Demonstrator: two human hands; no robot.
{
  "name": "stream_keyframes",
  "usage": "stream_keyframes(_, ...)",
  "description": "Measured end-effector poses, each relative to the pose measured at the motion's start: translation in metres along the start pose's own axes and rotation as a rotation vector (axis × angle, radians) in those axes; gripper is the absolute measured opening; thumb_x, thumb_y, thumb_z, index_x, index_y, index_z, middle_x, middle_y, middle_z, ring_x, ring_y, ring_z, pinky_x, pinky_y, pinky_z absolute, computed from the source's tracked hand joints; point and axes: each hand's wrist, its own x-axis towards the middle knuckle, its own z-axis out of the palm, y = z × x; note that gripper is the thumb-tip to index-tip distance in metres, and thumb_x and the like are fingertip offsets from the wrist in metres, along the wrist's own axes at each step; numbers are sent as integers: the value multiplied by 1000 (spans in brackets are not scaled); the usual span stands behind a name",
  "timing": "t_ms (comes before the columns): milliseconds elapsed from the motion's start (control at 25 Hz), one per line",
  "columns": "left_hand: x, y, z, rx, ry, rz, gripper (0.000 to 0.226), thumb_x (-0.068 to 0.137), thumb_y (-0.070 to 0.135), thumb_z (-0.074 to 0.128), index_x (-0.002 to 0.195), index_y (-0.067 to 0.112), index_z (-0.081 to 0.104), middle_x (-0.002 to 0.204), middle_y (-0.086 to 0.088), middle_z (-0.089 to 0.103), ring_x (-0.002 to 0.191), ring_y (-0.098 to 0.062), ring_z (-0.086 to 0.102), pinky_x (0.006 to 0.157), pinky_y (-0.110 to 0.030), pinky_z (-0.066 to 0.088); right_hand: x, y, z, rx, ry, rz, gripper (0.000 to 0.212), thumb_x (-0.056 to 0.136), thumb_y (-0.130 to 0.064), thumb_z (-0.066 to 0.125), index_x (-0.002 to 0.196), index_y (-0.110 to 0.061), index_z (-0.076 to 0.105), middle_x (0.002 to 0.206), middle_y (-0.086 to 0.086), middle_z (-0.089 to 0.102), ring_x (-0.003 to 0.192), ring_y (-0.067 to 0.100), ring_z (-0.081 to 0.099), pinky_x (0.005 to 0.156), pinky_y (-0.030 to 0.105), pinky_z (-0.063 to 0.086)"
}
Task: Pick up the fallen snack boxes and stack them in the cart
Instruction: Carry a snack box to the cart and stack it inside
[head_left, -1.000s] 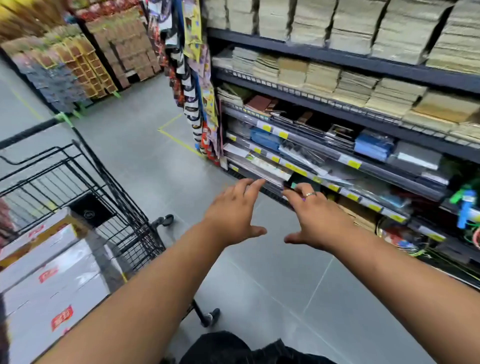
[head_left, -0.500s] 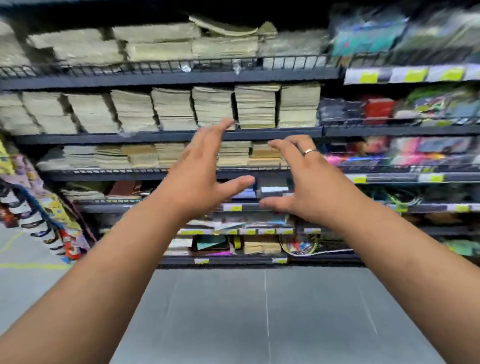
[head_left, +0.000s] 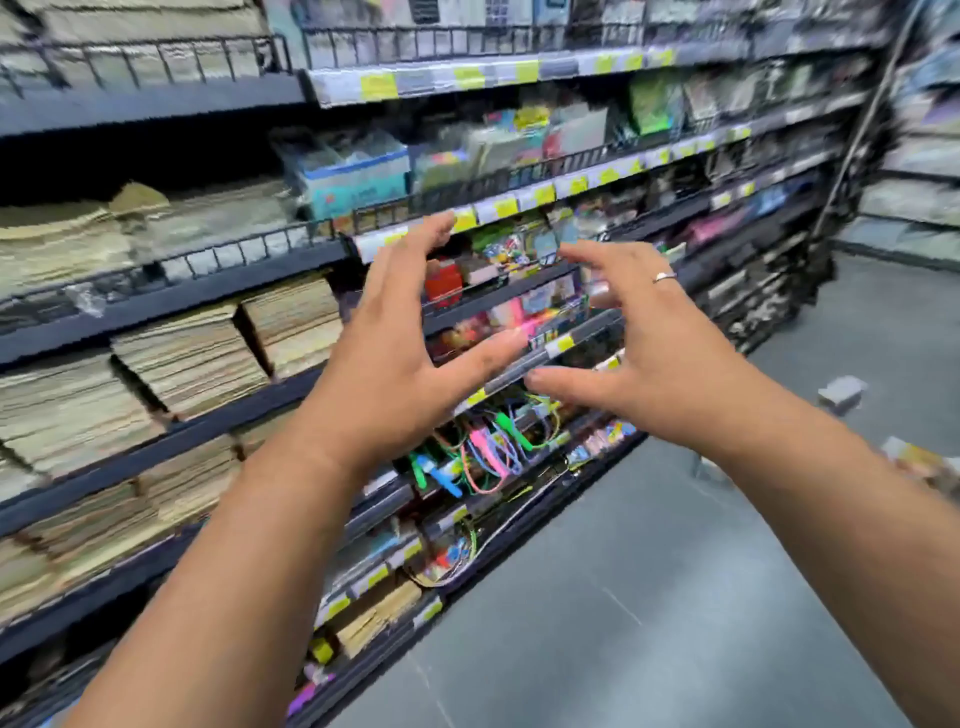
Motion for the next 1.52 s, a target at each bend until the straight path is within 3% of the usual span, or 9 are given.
stream_keyframes(120,32,10,41,-90,-54,46,86,73,63,63,146,41,23,145,15,36,131,4,39,108,-23,35,-10,46,-36,23,124,84,84,59,-75,66,133,-51,33,131,-15,34,114,7,50,96,39,47)
stream_keyframes(360,91,25,142,-127,-200,58,78,79,60,67,143,50,24,144,23,33,130,9,36,111,-39,38,-30,144,-96,35,226,226,86,56,-67,68,134,-44,38,133,-14,36,110,9,52,87,20,41)
stream_keyframes(600,158,53,265,-80,-269,110,66,82,52,69,138,40,36,136,15,39,131,1,38,110,-22,30,-36,266,-163,-13,189,359,83,57,-65,68,132,-44,41,131,-13,40,109,7,53,90,27,42)
stream_keyframes(760,204,60,349,-74,-334,126,57,80,51,65,132,33,50,138,7,41,130,2,36,109,-13,27,-38,351,-205,-81,192,432,67,69,-45,77,127,-40,44,127,-12,38,107,12,54,85,14,39)
stream_keyframes(880,239,56,406,-132,-399,143,56,80,47,67,131,29,53,134,6,44,126,6,38,102,-7,28,-37,409,-221,-91,218,525,68,70,-37,78,129,-34,45,124,-12,37,106,17,56,89,29,46)
stream_keyframes(1000,285,43,473,-178,-480,129,57,82,43,71,134,31,50,129,10,49,121,4,44,103,-16,35,-27,469,-228,-119,226,614,77,71,-33,79,138,-32,40,126,-7,45,106,17,55,95,40,47)
stream_keyframes(1160,347,29,555,-223,-582,164,62,82,44,72,138,33,46,135,10,50,124,-3,46,105,-23,37,-14,535,-238,-202,170,709,85,71,-38,77,144,-34,34,130,-6,51,110,17,54,92,30,41)
stream_keyframes(1320,415,33,648,-222,-752,231,71,83,42,72,145,31,38,144,7,45,127,-9,47,107,-27,37,-4,600,-253,-312,158,861,81,75,-35,78,145,-27,37,142,-1,45,126,18,47,95,19,30)
stream_keyframes(1520,464,59,762,-202,-945,339,84,83,43,71,151,31,22,152,6,35,134,-13,40,108,-26,33,-21,673,-277,-312,241,1111,85,77,-42,76,148,-29,32,148,-3,36,133,16,39,105,27,33)
